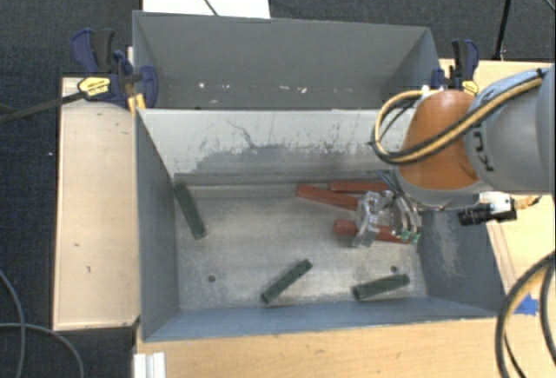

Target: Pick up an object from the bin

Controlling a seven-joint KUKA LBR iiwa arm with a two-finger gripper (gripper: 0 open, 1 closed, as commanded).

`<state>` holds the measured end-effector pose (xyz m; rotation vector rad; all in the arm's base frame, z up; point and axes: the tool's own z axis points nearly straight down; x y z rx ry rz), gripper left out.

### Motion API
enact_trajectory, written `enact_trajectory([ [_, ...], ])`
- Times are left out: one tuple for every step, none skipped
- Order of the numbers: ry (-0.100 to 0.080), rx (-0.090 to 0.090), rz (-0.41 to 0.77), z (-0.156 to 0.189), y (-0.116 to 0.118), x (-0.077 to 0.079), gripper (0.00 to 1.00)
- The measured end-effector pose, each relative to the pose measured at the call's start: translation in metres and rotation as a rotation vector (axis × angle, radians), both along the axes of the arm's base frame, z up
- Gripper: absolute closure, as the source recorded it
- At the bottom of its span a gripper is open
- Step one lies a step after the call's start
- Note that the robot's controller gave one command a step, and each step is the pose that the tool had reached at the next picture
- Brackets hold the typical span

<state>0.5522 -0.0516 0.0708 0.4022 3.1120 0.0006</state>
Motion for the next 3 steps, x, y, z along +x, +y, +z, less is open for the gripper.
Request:
enact_trajectory([
  [0.0,0.0,0.004,0.0,0.0,0.0,1.0],
  [0.0,0.0,0.005,0.0,0.0,0.0,1.0],
  [-0.002,0.0,0.042,0.158,0.006,0.003,1.0],
])
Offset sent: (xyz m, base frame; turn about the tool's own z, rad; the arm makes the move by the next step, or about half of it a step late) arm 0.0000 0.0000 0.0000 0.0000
